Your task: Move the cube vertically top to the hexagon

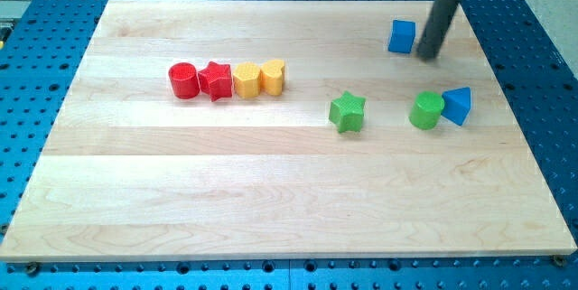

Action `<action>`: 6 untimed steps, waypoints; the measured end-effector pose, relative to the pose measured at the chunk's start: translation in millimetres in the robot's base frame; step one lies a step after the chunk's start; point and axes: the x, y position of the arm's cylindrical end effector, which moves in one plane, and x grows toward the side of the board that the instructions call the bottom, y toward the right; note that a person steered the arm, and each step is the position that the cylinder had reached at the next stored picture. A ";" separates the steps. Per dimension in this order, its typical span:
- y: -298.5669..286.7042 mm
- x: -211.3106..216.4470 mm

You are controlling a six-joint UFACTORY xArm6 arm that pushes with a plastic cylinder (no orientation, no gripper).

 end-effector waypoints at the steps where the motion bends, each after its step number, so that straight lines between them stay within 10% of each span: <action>1: -19.4 -10.0; 4: -114.5 -46.1; 6: -32.0 -74.1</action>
